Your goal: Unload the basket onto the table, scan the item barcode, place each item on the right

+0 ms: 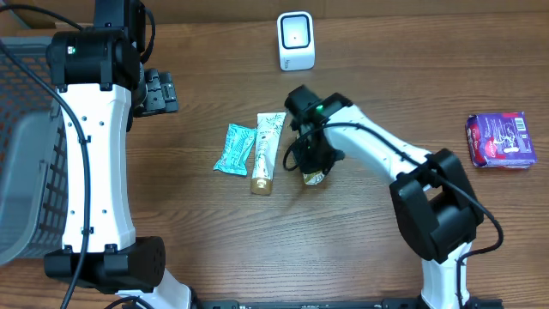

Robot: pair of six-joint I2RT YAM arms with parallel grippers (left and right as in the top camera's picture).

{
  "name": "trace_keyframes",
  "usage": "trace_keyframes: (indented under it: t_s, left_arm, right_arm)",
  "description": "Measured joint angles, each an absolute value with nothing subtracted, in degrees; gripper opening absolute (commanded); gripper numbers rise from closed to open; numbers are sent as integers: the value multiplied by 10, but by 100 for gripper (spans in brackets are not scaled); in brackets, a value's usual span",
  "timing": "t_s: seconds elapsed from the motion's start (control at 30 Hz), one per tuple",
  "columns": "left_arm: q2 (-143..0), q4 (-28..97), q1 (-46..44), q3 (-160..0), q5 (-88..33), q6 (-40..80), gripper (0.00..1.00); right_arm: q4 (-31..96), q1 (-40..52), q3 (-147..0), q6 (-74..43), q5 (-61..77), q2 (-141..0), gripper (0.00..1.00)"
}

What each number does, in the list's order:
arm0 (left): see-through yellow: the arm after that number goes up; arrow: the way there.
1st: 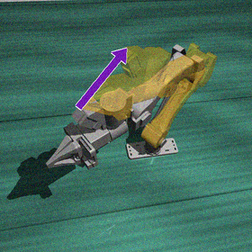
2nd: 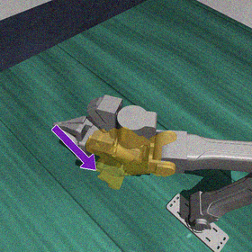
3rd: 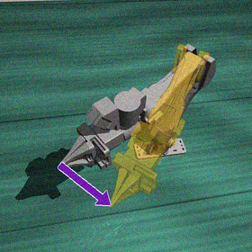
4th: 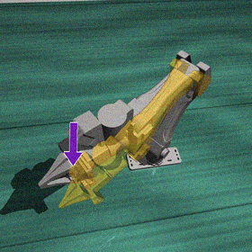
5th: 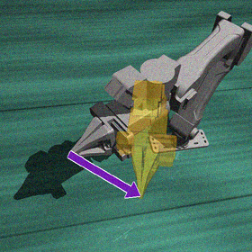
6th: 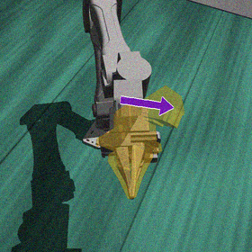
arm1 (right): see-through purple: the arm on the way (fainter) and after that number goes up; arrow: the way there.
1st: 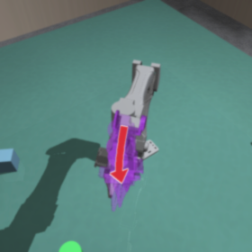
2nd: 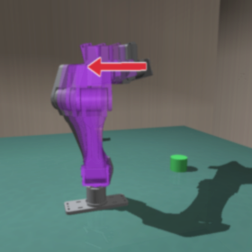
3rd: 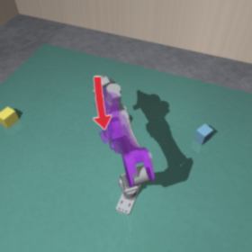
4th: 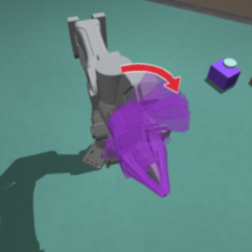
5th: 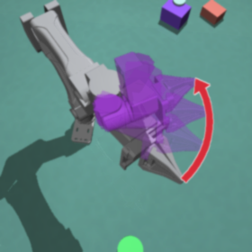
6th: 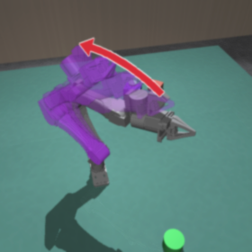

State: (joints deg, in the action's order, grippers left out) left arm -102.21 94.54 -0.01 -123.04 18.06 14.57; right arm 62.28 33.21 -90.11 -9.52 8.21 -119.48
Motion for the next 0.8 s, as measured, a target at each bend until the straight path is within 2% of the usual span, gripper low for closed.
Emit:
trace_keyframes:
  t_s: [0.37, 0.5, 0.6, 0.8]
  left_arm:
    - [-1022, 946, 0, -1230, 180, 146, 100]
    - [-1022, 945, 0, -1230, 180, 146, 100]
    - [-1022, 945, 0, -1230, 181, 146, 100]
    - [-1022, 946, 0, -1230, 180, 146, 100]
  right_arm:
    - [582, 189, -853, 22, 463, -1195, 14]
    - [563, 152, -797, 43, 519, -1195, 26]
    - [562, 138, -768, 47, 524, -1195, 39]
    - [579, 131, -765, 43, 460, -1195, 50]
